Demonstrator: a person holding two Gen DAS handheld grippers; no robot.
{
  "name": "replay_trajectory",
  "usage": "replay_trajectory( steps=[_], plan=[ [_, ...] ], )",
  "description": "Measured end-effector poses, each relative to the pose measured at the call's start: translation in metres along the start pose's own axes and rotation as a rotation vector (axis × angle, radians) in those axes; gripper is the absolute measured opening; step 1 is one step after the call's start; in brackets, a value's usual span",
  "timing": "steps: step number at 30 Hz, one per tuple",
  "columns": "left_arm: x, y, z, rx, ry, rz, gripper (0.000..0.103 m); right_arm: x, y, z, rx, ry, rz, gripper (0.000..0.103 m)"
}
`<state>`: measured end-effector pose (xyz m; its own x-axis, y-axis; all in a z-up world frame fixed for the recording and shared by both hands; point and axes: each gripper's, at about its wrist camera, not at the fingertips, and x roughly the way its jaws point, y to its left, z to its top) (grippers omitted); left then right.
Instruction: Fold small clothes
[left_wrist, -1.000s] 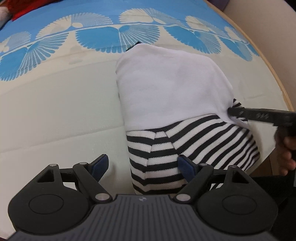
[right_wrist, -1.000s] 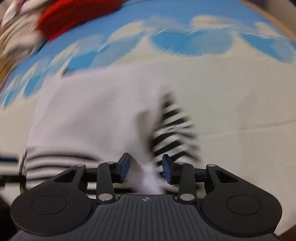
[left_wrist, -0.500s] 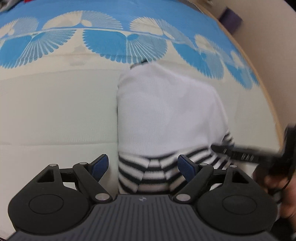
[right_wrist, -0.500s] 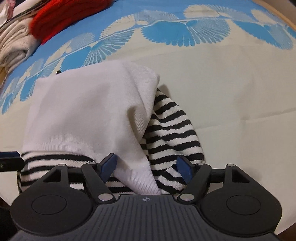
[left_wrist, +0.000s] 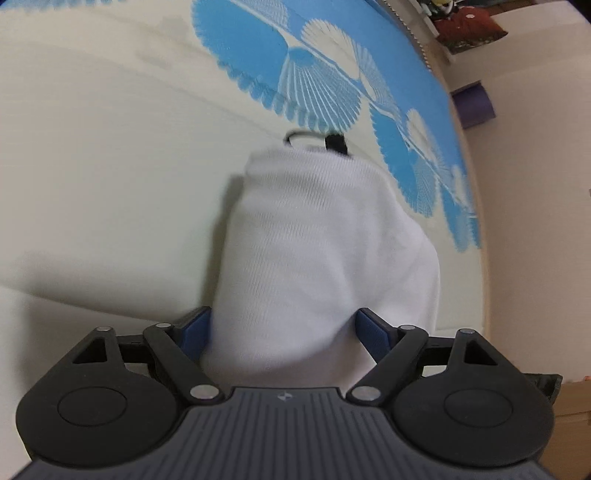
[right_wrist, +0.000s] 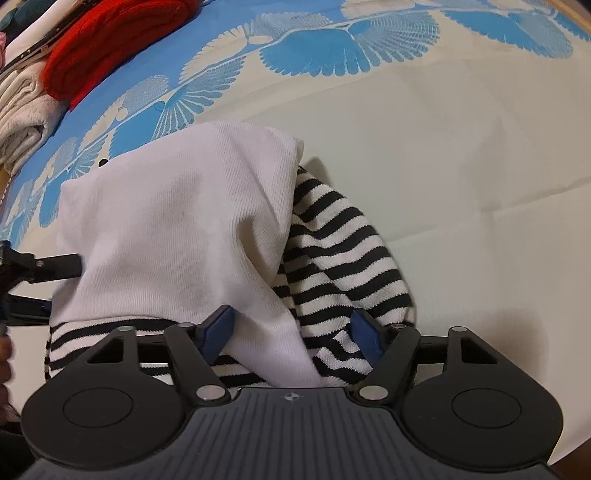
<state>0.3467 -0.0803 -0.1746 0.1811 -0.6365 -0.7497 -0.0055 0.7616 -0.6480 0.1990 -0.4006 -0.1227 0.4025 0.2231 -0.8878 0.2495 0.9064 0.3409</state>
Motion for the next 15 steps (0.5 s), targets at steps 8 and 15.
replay_trajectory(
  steps=[8, 15],
  plan=[
    [-0.018, -0.007, 0.003, 0.064, -0.085, -0.032, 0.038, -0.006, 0.023, 0.013, 0.056, -0.060, 0.069, 0.004],
    [-0.095, -0.019, 0.030, 0.332, -0.327, 0.080, 0.038, -0.008, 0.075, 0.036, 0.081, -0.206, 0.207, 0.003]
  ],
)
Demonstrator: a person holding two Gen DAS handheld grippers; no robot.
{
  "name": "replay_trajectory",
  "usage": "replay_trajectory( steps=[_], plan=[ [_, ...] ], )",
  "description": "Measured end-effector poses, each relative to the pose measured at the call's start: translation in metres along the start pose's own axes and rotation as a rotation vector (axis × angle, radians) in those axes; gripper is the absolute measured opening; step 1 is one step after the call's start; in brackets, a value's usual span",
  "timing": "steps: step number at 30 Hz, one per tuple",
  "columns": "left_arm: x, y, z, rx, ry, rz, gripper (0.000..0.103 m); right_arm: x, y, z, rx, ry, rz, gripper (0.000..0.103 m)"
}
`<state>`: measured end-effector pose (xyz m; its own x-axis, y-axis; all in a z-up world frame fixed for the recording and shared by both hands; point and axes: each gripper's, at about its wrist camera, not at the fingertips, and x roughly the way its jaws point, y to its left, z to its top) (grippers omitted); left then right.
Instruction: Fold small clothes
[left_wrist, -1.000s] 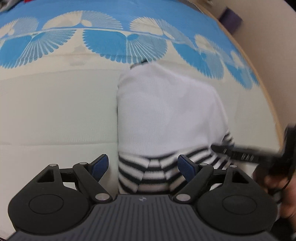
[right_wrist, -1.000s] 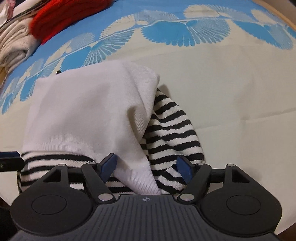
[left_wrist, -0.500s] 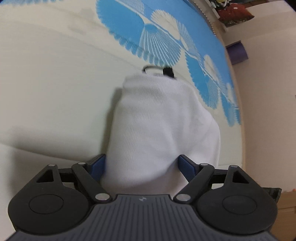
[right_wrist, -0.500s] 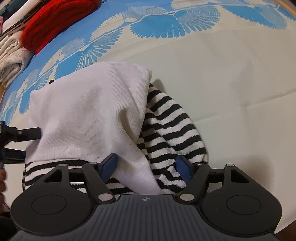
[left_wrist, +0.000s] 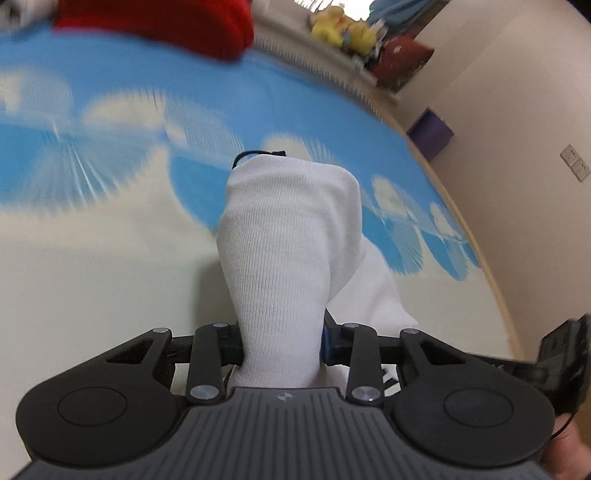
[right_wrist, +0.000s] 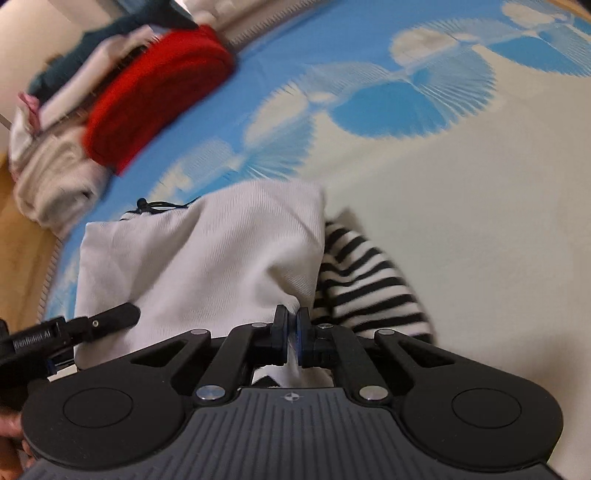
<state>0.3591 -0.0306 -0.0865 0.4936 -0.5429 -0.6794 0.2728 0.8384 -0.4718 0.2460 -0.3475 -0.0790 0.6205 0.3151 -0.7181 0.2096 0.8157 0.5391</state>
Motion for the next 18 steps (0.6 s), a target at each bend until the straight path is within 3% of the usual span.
replay_trajectory(
  steps=[2, 4, 7, 10, 13, 15, 16, 18],
  plan=[
    [-0.012, 0.019, 0.011, -0.010, -0.035, 0.036, 0.046, 0.009, 0.019, 0.004, -0.019, -0.037, 0.035, 0.003],
    [-0.023, 0.043, 0.020, -0.088, -0.082, 0.120, 0.062, 0.021, 0.036, 0.005, -0.042, -0.060, 0.041, 0.003],
    [-0.045, 0.071, 0.024, -0.157, -0.164, 0.187, 0.062, 0.039, 0.051, 0.006, -0.072, -0.049, 0.019, 0.003],
    [-0.049, 0.076, 0.020, -0.148, -0.103, 0.138, 0.059, 0.051, 0.062, 0.004, -0.129, -0.051, -0.046, 0.003],
    [-0.042, 0.072, 0.006, -0.075, 0.031, 0.108, 0.059, 0.058, 0.059, 0.005, -0.114, -0.028, -0.078, 0.003],
    [-0.023, 0.069, -0.011, 0.002, 0.164, 0.157, 0.062, 0.060, 0.059, 0.003, -0.126, -0.022, -0.096, 0.003],
    [-0.013, 0.067, -0.020, 0.049, 0.213, 0.219, 0.073, 0.060, 0.062, 0.000, -0.142, -0.022, -0.103, 0.004],
    [-0.018, 0.071, -0.029, 0.030, 0.206, 0.262, 0.081, 0.059, 0.066, -0.005, -0.178, -0.007, -0.119, 0.007]
  ],
)
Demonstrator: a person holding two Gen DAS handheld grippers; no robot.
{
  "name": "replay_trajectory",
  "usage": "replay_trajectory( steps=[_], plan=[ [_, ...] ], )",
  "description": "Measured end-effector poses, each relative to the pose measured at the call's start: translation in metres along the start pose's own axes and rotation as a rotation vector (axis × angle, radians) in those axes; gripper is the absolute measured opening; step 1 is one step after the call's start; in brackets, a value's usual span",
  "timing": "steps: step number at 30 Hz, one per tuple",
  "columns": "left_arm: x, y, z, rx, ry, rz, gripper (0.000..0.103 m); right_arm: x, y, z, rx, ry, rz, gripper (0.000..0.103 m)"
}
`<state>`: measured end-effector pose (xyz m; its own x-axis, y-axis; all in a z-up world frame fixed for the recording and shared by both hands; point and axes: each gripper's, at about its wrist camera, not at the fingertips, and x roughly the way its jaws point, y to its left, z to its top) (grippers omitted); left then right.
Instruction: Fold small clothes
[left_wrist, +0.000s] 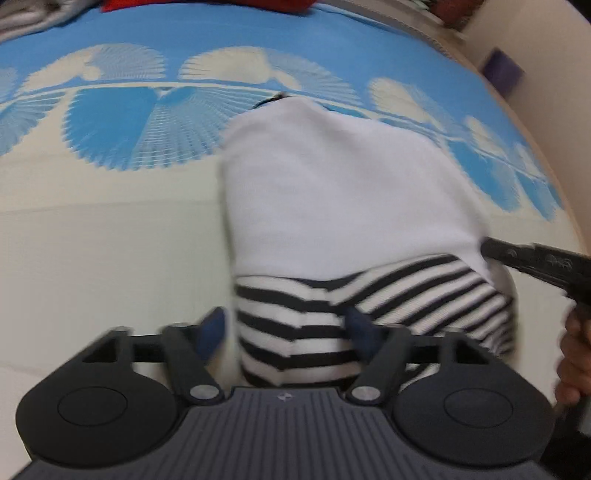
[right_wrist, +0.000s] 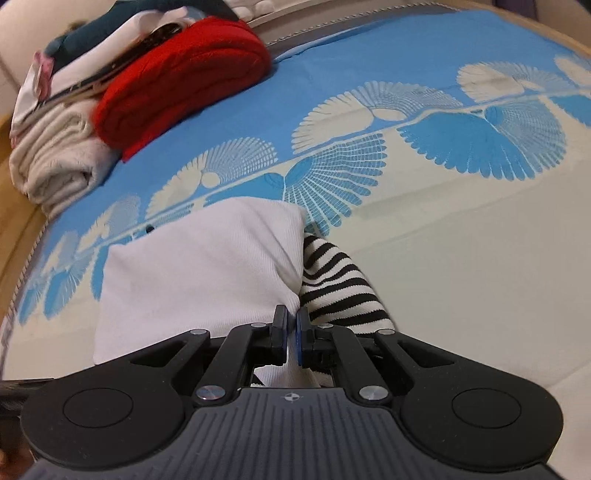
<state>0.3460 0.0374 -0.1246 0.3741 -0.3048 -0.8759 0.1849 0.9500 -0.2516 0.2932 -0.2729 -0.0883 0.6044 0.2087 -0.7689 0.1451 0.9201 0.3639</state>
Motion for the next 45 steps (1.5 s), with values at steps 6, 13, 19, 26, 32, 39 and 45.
replay_trajectory(
  steps=[6, 13, 19, 26, 32, 39, 45],
  plan=[
    [-0.014, 0.018, -0.010, -0.160, 0.050, -0.088, 0.081, -0.014, -0.016, -0.008, 0.065, 0.066, 0.009, 0.064],
    [0.008, 0.027, -0.013, -0.218, 0.092, -0.172, 0.066, 0.004, -0.031, -0.031, 0.063, 0.253, 0.036, 0.034],
    [-0.009, 0.021, -0.003, -0.084, -0.049, -0.103, 0.058, -0.006, -0.032, -0.040, 0.122, 0.271, 0.141, 0.008],
    [-0.009, 0.024, -0.014, -0.136, 0.038, -0.107, 0.065, -0.012, -0.032, -0.037, 0.037, 0.207, 0.028, 0.006],
    [-0.027, 0.007, -0.027, -0.047, 0.055, -0.004, 0.065, -0.037, -0.020, -0.033, -0.113, 0.076, -0.234, 0.004],
    [-0.123, -0.042, -0.062, 0.136, -0.311, 0.285, 0.093, -0.143, 0.026, -0.056, -0.312, -0.215, -0.250, 0.080],
    [-0.164, -0.081, -0.136, 0.091, -0.432, 0.261, 0.103, -0.187, 0.052, -0.118, -0.317, -0.234, -0.198, 0.083]
  ],
)
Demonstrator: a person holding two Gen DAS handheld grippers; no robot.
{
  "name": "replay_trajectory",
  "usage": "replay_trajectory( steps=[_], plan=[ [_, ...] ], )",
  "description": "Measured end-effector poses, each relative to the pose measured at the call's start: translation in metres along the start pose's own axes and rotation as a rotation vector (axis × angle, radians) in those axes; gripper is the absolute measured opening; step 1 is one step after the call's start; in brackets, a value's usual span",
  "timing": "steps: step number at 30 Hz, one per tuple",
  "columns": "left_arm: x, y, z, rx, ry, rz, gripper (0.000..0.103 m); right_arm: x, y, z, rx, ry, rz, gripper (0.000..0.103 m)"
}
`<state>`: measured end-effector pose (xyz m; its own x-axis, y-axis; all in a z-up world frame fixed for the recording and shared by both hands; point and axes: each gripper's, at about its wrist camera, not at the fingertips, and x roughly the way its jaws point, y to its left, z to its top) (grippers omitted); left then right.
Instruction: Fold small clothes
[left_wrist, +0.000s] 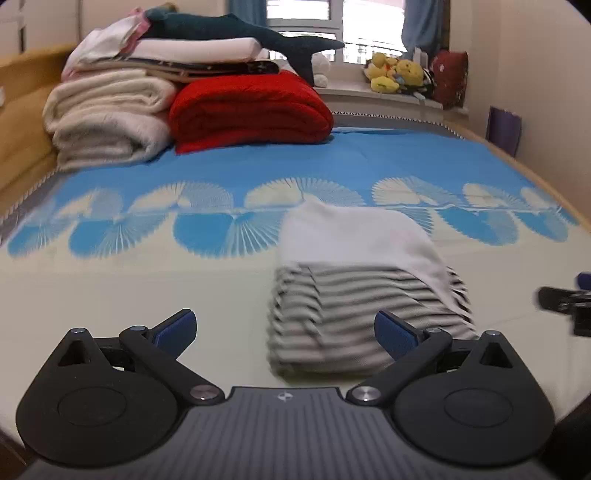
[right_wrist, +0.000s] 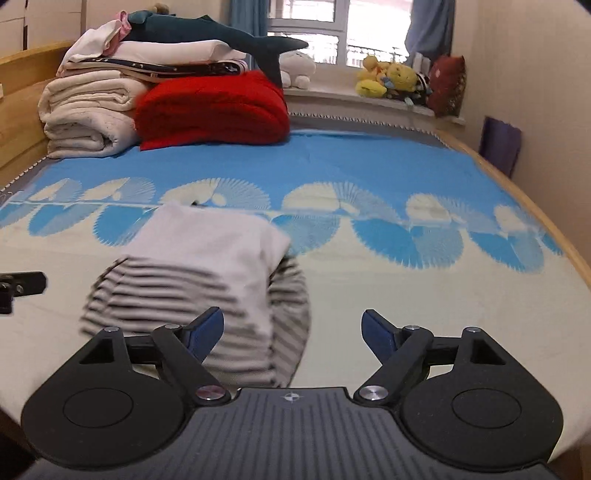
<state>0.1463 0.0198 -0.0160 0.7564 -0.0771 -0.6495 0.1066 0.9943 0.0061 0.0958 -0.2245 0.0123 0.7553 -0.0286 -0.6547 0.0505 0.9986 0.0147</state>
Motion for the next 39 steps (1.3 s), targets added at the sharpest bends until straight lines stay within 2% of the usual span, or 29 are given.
replay_trajectory(
  steps=[3, 7, 9, 14, 39],
  plan=[
    [-0.012, -0.012, -0.023, -0.056, 0.060, -0.070, 0.103, -0.015, 0.014, -0.016, 0.024, -0.003, 0.024, 0.088],
    [-0.017, -0.034, -0.038, 0.024, 0.030, 0.007, 0.103, -0.022, 0.021, -0.033, 0.068, 0.054, 0.023, 0.088],
    [-0.019, -0.038, -0.037, 0.039, 0.018, -0.030, 0.103, -0.023, 0.026, -0.034, 0.060, 0.052, 0.027, 0.088],
    [-0.021, -0.034, -0.037, -0.019, 0.010, -0.091, 0.102, -0.020, 0.027, -0.036, 0.059, 0.055, 0.025, 0.088],
    [-0.010, -0.038, -0.037, -0.023, 0.020, -0.100, 0.102, -0.012, 0.029, -0.036, 0.040, 0.075, 0.010, 0.087]
  ],
)
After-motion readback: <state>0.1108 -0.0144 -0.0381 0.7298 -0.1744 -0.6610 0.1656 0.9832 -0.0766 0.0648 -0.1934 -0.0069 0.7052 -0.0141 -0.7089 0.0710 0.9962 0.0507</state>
